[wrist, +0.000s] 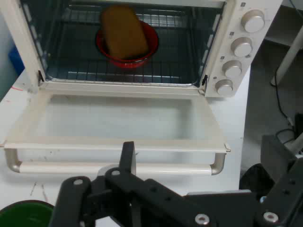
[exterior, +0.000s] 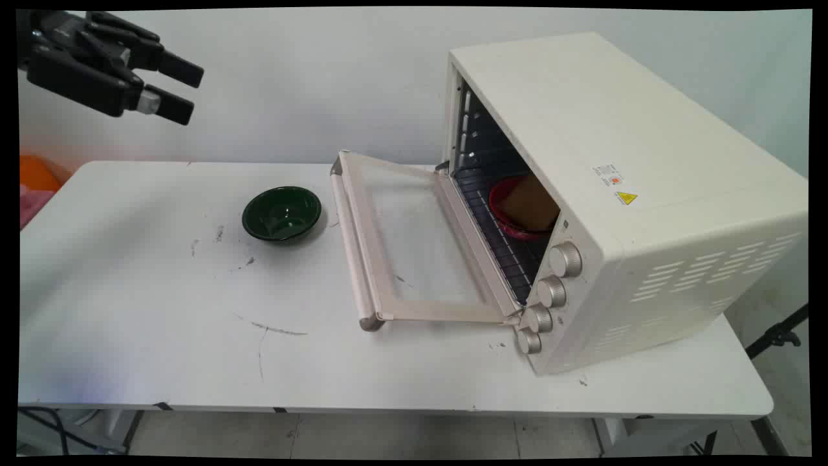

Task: Close the oven

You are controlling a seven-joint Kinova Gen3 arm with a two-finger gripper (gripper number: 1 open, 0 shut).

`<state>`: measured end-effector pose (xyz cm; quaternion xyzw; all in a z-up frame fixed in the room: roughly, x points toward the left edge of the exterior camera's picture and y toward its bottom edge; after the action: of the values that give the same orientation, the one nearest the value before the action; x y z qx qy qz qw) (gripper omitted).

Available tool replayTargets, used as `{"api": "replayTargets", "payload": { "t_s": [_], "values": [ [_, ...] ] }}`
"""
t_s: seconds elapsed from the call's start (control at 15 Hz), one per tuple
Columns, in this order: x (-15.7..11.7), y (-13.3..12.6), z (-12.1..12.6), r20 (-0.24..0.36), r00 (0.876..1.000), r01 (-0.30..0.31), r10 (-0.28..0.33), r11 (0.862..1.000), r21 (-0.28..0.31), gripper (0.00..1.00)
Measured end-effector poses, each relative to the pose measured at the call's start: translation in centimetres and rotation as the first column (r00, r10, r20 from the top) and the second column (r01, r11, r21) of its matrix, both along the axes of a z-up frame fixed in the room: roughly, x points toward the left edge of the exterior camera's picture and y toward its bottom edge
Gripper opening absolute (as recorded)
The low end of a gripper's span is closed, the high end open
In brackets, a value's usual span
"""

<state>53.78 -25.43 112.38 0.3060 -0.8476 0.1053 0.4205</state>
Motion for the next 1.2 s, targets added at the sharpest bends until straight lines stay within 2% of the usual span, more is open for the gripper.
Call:
{"api": "replayTargets", "payload": {
  "t_s": [0.2,0.33,0.47,0.67,0.93,1.2],
  "values": [
    [-0.2,-0.5,-0.8,0.015,0.999,-0.032,0.032,0.999,0.01,1.0],
    [-0.4,-1.4,-2.2,0.041,0.997,-0.073,0.072,0.997,0.024,1.0],
    [-0.8,-2.3,-4.2,0.071,0.991,-0.113,0.11,0.993,0.04,1.0],
    [-2.1,-3.8,-8.1,0.129,0.977,-0.179,0.169,0.982,0.065,1.0],
    [-3.8,-5.7,-12.6,0.19,0.96,-0.225,0.206,0.971,0.084,1.0],
    [-5.4,-7.2,-16.2,0.231,0.953,-0.226,0.198,0.969,0.099,1.0]
  ]
}}
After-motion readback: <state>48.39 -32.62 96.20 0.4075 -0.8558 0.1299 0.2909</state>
